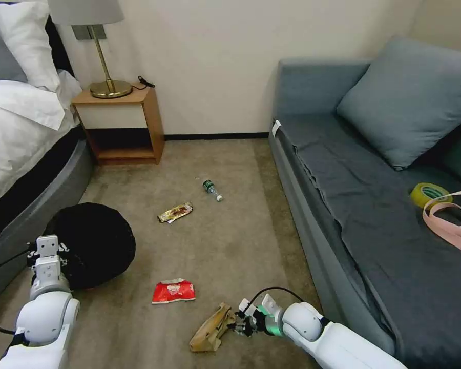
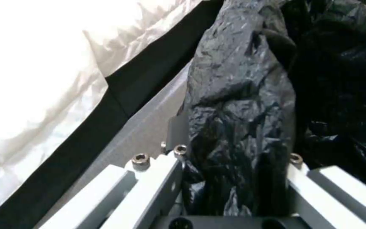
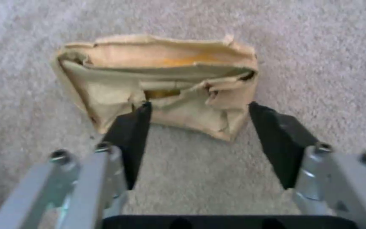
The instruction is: Pick up the trash bin, then pick up the garbage on the floor and place it into the trash bin.
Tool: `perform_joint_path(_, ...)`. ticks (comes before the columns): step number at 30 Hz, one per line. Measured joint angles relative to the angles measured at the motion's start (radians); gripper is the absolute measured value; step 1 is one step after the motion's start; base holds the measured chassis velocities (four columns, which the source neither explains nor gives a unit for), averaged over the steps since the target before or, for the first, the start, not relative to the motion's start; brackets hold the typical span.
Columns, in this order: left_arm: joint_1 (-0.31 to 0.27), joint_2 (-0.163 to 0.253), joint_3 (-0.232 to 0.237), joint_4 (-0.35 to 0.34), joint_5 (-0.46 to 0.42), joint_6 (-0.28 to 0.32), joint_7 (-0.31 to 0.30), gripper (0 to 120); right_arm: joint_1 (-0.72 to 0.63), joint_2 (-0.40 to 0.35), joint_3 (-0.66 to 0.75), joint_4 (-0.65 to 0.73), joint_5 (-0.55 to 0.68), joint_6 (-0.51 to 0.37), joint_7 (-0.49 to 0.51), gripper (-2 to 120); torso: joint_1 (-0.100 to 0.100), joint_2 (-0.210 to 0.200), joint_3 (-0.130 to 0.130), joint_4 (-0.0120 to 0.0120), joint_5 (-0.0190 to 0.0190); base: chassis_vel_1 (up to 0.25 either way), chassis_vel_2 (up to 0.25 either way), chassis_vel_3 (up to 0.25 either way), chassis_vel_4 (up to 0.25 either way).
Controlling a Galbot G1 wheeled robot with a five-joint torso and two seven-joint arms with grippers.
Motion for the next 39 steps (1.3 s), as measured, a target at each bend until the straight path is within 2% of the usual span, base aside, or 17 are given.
perform_joint_path(2, 0.002, 0.0, -0.001, -0.002, 0.0, 0.0, 0.0, 4, 0.005, 0.005, 0.002, -0.006, 0.002, 0.0, 0.0, 70, 0.0, 0.0, 0.0, 0.0, 0.0, 0.0, 0.0, 0.0, 0.0)
perform_joint_path(3, 0.002, 0.0, -0.001, -0.002, 0.0, 0.0, 0.0, 4, 0.005, 0.005, 0.002, -0.006, 0.002, 0.0, 0.0, 70, 0.0, 0.0, 0.0, 0.0, 0.0, 0.0, 0.0, 0.0, 0.0)
perform_joint_path(8, 0.004, -0.001, -0.004, -0.006, -0.001, 0.001, 0.0, 4, 0.017, 0.031, 0.003, -0.036, -0.006, 0.004, 0.0, 93, 0.0, 0.0, 0.0, 0.0, 0.0, 0.0, 0.0, 0.0, 0.0)
perform_joint_path(11, 0.006, -0.002, -0.005, -0.008, -0.001, 0.001, 0.0, 4, 0.019, 0.042, 0.0, -0.042, -0.008, 0.006, -0.001, 99, 0.0, 0.0, 0.0, 0.0, 0.0, 0.0, 0.0, 0.0, 0.0)
perform_joint_path(34, 0.019, -0.009, -0.012, -0.011, -0.006, -0.012, 0.0, 4, 0.027, 0.121, -0.013, -0.128, -0.103, 0.053, -0.023, 100, 0.0, 0.0, 0.0, 0.0, 0.0, 0.0, 0.0, 0.0, 0.0)
perform_joint_path(37, 0.022, -0.01, -0.013, -0.011, -0.006, -0.016, 0.0, 4, 0.026, 0.132, -0.012, -0.143, -0.114, 0.059, -0.029, 97, 0.0, 0.0, 0.0, 0.0, 0.0, 0.0, 0.0, 0.0, 0.0)
perform_joint_path(39, 0.025, -0.01, -0.016, -0.011, -0.006, -0.021, 0.0, 4, 0.025, 0.137, -0.011, -0.153, -0.12, 0.064, -0.031, 86, 0.0, 0.0, 0.0, 0.0, -0.0001, 0.0, 0.0, 0.0, 0.0)
